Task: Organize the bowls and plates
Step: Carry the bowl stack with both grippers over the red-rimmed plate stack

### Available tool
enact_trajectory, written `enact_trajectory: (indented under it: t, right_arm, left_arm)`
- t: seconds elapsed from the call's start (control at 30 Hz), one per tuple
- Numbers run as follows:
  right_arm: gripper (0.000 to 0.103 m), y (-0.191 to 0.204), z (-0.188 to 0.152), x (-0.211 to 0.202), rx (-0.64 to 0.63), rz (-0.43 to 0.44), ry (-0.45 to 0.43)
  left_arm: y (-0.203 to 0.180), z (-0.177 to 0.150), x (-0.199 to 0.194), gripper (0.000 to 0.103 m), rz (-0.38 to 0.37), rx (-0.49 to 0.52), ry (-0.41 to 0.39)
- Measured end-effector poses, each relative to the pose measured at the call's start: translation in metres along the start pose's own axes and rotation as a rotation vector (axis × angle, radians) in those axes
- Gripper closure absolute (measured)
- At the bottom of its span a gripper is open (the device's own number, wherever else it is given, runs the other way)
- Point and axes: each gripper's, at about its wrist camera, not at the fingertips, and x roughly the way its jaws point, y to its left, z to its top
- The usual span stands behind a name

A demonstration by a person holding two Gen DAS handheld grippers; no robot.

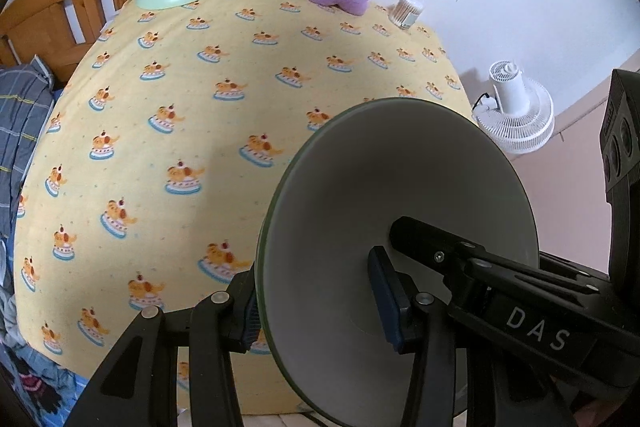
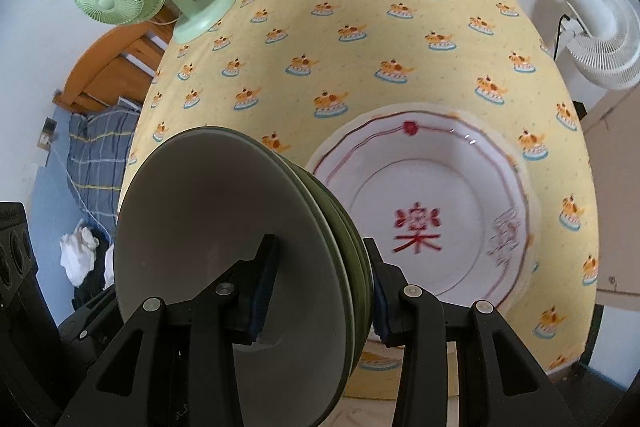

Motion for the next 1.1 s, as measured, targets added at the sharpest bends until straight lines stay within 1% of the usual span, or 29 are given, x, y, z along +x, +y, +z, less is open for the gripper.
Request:
enact_trajectory:
  t: [0.23, 0.47, 0.6, 0.93, 1.1]
  right_arm:
    - [0.059, -0.029, 0.01, -0.008, -0.025, 0.004, -0.003]
    - [0.059, -0.056, 0.017, -0.009, -0.031, 0.005, 0.006]
    - [0.059, -0.071, 0.017, -0.006, -0.018, 0.007, 0.017]
    - [0.059, -0.095, 0.017, 0.013, 0.016, 0.0, 0.08]
    - [0.059, -0.098, 0.022, 0.018, 0.015, -0.001, 0.084]
  left_arm:
    - [-0.027, 0.002, 0.011, 0.057, 0.004, -0.024, -0.019]
    - [-0.05, 0.002, 0.025, 0.057, 0.006, -0.04, -0.019]
    - [-0.06, 0.002, 0.034, 0.057, 0.008, -0.04, -0.005]
    - [-0.067, -0.001, 0.059, 0.057, 0.012, -0.058, 0.064]
    - [-0.069, 0.004, 0.064, 0.057, 0.012, -0.06, 0.061]
